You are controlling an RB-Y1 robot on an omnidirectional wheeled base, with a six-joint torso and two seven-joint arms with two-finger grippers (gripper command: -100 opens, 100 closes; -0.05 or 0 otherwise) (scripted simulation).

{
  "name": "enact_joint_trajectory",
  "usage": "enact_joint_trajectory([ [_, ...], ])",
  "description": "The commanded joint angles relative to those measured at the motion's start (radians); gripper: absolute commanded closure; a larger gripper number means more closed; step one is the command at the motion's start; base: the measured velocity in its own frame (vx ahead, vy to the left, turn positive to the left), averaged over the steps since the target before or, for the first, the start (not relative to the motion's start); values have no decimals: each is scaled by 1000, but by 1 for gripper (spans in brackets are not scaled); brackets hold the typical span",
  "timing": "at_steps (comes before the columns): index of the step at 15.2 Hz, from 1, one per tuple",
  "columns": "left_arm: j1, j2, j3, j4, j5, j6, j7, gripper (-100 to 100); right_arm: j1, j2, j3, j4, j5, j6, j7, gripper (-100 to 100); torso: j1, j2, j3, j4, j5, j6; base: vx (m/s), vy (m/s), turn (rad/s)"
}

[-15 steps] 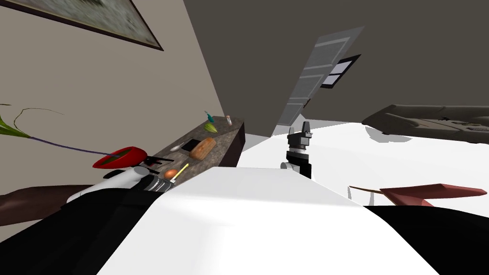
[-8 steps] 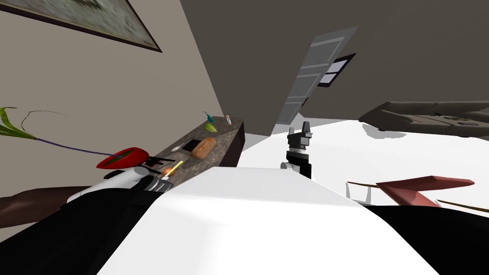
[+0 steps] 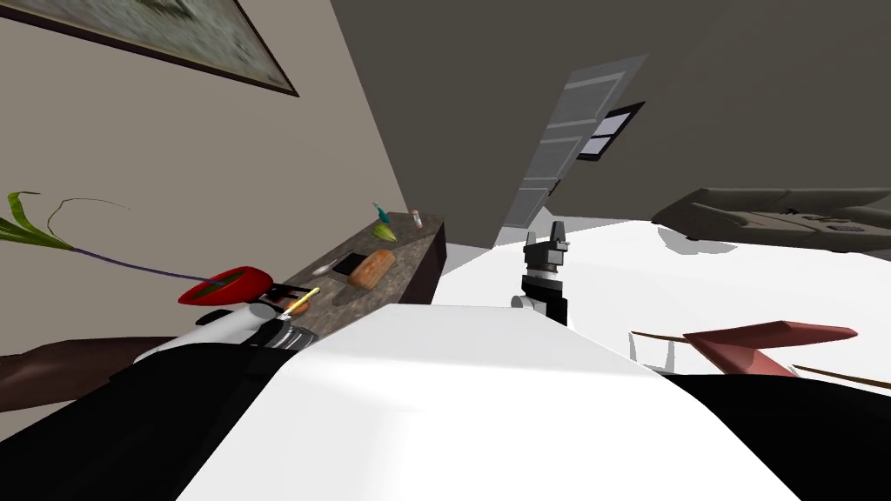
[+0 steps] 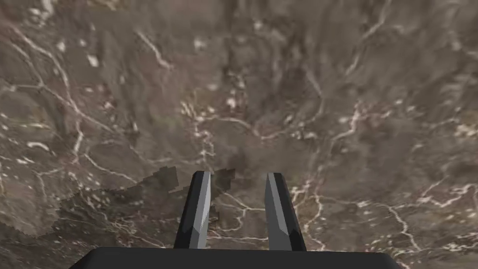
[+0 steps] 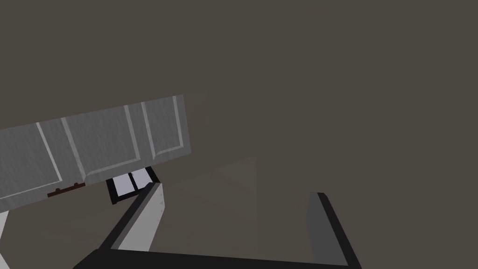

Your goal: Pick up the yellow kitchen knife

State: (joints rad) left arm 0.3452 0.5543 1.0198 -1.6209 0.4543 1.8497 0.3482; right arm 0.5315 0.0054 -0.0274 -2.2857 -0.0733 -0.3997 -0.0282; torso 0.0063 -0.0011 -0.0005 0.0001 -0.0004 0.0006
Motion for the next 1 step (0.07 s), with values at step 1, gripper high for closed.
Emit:
enact_joint_trajectory([
  [1, 0, 0, 0, 0, 0, 0, 0, 100, 0, 0, 0, 0, 0, 0, 0, 0, 0, 0, 0, 0, 0, 0, 3, 11, -10],
])
